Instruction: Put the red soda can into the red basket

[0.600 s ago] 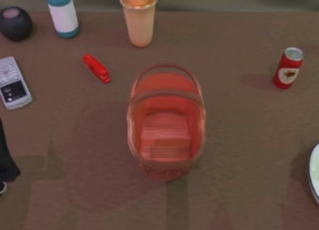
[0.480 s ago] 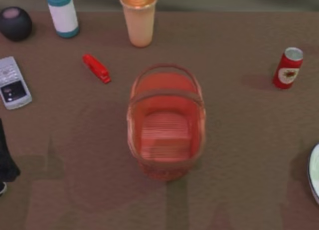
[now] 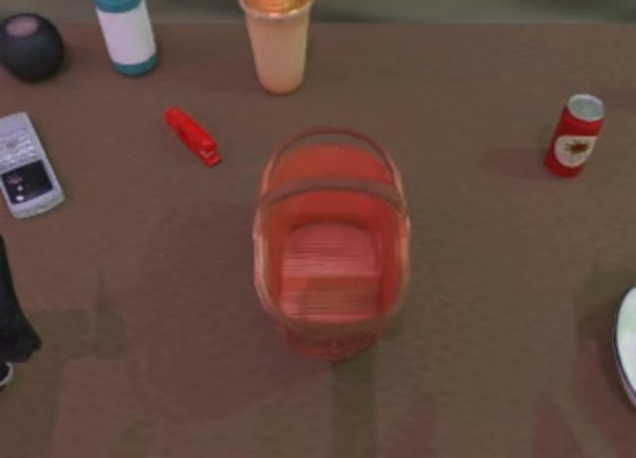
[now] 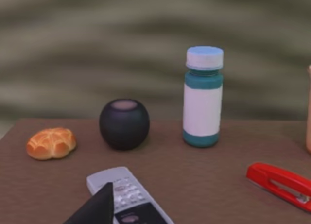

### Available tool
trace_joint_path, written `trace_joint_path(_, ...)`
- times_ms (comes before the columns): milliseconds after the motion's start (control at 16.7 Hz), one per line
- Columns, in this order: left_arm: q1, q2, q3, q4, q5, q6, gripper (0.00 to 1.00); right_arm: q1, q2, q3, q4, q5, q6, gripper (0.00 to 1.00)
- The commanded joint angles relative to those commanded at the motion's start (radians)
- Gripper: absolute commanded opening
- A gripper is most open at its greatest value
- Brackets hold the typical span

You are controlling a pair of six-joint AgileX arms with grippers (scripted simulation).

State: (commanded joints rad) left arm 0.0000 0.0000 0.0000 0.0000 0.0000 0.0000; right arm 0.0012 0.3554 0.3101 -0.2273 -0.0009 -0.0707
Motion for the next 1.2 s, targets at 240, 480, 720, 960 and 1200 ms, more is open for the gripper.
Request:
trace_joint_path(240, 0.000, 0.000, 0.000, 0.000, 0.000, 0.000, 1.00, 0.001, 0.364, 0.318, -0.227, 0.001, -0.083, 1.00)
trace_joint_path(480, 0.000, 0.000, 0.000, 0.000, 0.000, 0.000, 1.00, 0.007, 0.779, 0.698, -0.479, -0.002, -0.187, 1.00)
trace_joint_path(720, 0.000, 0.000, 0.000, 0.000, 0.000, 0.000, 1.00, 0.020, 1.200, 1.106, -0.722, -0.012, -0.303, 1.00)
trace_joint_path(960, 0.000, 0.000, 0.000, 0.000, 0.000, 0.000, 1.00, 0.039, 1.587, 1.501, -0.928, -0.025, -0.416, 1.00)
trace_joint_path(1200, 0.000, 0.000, 0.000, 0.000, 0.000, 0.000, 1.00, 0.056, 1.899, 1.831, -1.073, -0.039, -0.512, 1.00)
